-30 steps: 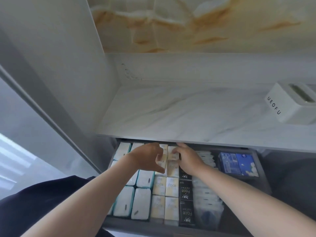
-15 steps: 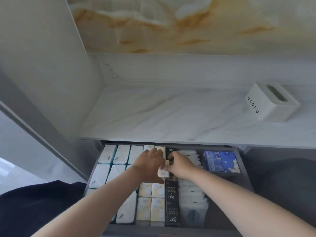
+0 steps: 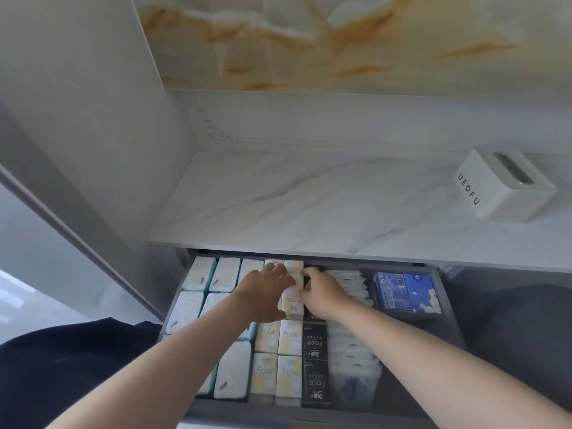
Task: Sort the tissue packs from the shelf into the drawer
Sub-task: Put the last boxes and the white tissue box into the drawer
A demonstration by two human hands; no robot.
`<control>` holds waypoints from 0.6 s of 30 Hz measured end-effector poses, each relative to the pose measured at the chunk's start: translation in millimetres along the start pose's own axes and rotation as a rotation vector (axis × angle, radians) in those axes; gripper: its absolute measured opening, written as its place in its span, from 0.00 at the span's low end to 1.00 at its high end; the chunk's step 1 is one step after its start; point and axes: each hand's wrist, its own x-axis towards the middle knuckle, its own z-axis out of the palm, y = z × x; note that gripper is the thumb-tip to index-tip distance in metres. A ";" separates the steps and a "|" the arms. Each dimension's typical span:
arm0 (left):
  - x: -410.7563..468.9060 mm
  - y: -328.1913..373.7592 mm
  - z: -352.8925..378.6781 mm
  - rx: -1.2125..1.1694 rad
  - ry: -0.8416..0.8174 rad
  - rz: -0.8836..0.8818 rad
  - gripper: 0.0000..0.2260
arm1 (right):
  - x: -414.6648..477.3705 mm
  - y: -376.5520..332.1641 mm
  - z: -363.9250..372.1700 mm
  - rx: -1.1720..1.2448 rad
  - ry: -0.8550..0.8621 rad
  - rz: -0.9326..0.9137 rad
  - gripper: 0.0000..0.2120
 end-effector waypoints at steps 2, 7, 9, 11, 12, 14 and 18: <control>3.2 2.2 -10.9 0.010 -0.046 -0.021 0.33 | -3.8 -0.4 -8.0 -0.037 -0.057 -0.022 0.22; 22.4 11.6 -53.7 -0.245 0.050 -0.161 0.22 | -10.8 0.5 -69.3 -0.071 0.015 -0.114 0.15; 39.3 26.9 -76.1 -0.380 0.120 -0.187 0.18 | -10.3 10.0 -106.7 -0.102 0.093 -0.124 0.14; 62.4 52.5 -102.0 -0.487 0.208 -0.187 0.16 | -10.0 26.7 -146.8 -0.142 0.188 -0.096 0.13; 75.8 67.7 -115.2 -0.526 0.260 -0.177 0.14 | -10.1 37.6 -166.4 -0.178 0.235 -0.082 0.13; 106.4 98.9 -139.3 -0.568 0.333 -0.146 0.13 | -8.9 63.5 -201.5 -0.268 0.291 -0.059 0.14; 172.6 152.5 -173.6 -0.540 0.366 -0.071 0.14 | -1.1 120.1 -260.6 -0.360 0.372 0.002 0.15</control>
